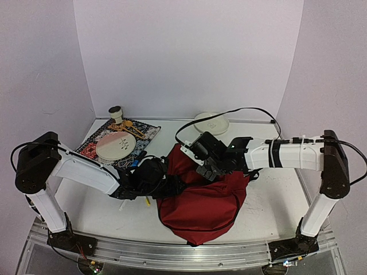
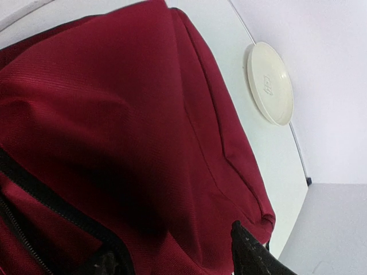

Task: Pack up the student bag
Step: Open the lower front pocket of the student bag, then pick up the pen at the center of the board.

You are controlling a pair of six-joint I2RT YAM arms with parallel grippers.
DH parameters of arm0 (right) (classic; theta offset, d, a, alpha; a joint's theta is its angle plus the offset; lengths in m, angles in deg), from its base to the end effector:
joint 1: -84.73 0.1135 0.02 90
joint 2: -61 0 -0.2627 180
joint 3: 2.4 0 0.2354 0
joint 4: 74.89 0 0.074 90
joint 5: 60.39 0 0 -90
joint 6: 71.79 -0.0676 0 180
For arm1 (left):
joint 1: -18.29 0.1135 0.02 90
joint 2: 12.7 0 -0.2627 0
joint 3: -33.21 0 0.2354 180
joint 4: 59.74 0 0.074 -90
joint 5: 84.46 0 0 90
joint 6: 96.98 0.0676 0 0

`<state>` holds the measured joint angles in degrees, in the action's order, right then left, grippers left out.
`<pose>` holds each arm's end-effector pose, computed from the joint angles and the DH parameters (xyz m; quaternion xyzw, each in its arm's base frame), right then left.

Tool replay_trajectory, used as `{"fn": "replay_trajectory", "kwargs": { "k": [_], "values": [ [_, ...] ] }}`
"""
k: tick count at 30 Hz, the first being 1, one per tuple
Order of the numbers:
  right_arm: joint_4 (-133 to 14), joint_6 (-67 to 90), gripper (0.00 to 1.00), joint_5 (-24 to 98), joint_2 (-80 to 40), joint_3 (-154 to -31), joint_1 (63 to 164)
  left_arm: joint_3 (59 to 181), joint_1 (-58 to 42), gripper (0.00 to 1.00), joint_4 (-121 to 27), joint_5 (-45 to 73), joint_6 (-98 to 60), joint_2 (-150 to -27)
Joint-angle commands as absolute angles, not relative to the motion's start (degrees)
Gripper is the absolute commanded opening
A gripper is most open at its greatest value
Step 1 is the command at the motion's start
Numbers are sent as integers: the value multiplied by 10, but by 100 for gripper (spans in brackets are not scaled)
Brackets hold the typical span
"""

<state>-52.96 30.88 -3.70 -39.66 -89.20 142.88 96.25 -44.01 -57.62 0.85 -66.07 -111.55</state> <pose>0.2442 0.3227 0.2390 -0.3877 0.7707 -0.0666 0.5012 0.1736 -0.3187 0.1484 0.0072 0.8979 -0.3644 0.2467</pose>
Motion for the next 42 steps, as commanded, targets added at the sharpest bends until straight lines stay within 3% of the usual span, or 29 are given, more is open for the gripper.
{"fn": "replay_trajectory", "kwargs": {
  "k": [1,8,14,19,26,30,36,42],
  "values": [
    [-546,321,52,21,-375,-885,1427,953,-446,53,-525,24,-644,-1098],
    [-543,334,42,50,-404,-884,1427,954,-446,53,-525,24,-644,-1093],
    [-536,347,14,28,-384,-899,1427,962,-445,53,-522,18,-640,-1090],
    [-525,361,0,-2,-334,-913,1427,1006,-430,53,-507,35,-612,-1107],
    [-525,356,0,-42,-283,-919,1428,1114,-399,55,-469,48,-560,-1139],
    [-525,337,0,-50,-286,-921,1427,1157,-396,63,-439,37,-536,-1137],
    [-525,313,0,-61,-308,-924,1428,1117,-390,74,-411,-5,-535,-1068],
    [-525,304,0,-58,-332,-937,1427,1051,-388,78,-351,-57,-549,-967]
  ]
}}
